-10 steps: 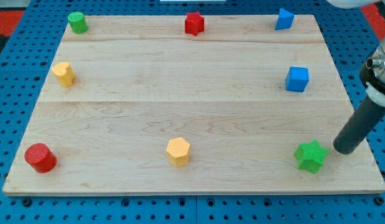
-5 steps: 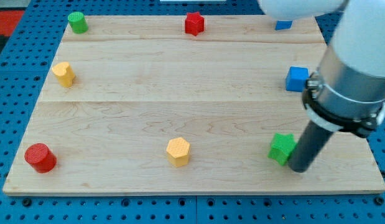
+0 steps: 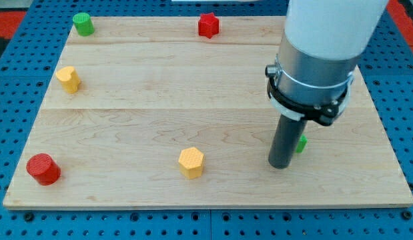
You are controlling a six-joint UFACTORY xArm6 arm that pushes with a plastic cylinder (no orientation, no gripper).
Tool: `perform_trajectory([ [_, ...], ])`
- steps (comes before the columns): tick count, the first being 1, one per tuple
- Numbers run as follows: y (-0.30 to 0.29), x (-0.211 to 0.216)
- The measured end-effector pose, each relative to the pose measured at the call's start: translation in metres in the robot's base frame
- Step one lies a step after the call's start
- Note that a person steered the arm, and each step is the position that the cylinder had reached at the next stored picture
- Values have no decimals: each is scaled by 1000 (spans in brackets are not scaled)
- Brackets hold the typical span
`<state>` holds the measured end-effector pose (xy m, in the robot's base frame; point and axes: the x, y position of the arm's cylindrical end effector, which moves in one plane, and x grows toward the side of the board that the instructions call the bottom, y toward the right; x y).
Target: Move the green star towards the top center
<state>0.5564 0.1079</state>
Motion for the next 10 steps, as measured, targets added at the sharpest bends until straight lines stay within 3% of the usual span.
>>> perform_trajectory([
  [1,24,2],
  [4,29,-91],
  [8,-49,-211],
  [10,-37,-259],
])
